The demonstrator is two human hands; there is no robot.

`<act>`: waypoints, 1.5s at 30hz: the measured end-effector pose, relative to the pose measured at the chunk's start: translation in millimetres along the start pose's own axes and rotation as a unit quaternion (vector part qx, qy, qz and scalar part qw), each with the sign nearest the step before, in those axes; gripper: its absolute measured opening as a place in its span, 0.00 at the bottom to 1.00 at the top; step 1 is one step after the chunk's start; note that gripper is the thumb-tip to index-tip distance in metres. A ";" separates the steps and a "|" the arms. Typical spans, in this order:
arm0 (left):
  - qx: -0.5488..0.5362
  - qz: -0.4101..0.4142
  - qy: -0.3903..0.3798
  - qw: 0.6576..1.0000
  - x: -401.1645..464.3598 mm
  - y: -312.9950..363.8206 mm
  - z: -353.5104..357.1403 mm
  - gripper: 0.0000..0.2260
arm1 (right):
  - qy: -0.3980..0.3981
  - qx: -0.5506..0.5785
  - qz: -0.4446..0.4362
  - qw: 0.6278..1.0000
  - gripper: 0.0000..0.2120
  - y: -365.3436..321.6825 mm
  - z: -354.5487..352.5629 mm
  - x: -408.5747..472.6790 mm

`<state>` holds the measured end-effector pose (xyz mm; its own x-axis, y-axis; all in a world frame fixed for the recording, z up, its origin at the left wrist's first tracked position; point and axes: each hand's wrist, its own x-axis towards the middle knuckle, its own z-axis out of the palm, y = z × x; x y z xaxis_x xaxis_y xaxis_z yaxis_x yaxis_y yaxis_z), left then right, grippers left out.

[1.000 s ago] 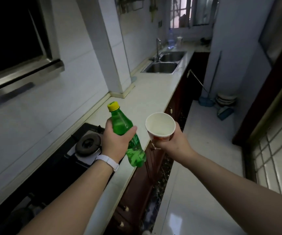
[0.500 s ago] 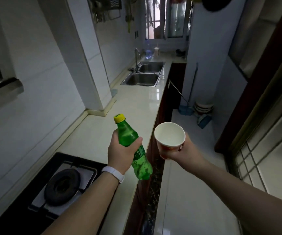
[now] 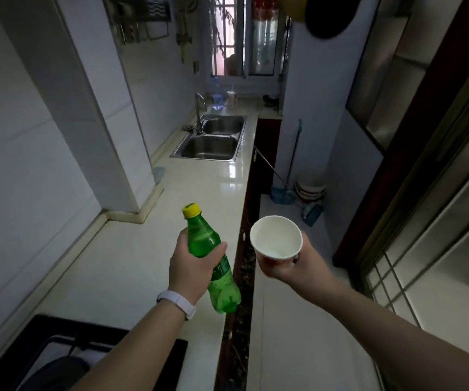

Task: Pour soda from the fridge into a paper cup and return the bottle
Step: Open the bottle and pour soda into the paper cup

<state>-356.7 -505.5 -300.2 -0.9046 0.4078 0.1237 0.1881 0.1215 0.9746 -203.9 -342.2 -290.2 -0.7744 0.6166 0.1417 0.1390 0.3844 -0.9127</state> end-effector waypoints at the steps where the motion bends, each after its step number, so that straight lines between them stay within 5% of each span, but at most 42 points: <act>1: 0.000 -0.001 -0.003 1.000 6.0 -1.0 6.8 0.17 | 0.003 -0.002 0.002 1.000 0.36 1.5 -4.3 7.5; 25: 0.126 0.063 -0.019 0.990 171.9 59.1 250.4 0.20 | -0.036 0.074 0.051 0.995 0.40 124.5 -199.3 243.2; 45: 0.115 0.059 -0.041 0.991 376.4 14.8 337.4 0.22 | -0.005 0.034 0.057 0.998 0.38 164.2 -206.6 439.2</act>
<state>-565.4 -44.8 -302.1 -0.8387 0.5030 0.2088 0.3811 0.2681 0.8848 -393.7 133.6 -298.6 -0.7618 0.6470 0.0320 0.1851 0.2648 -0.9464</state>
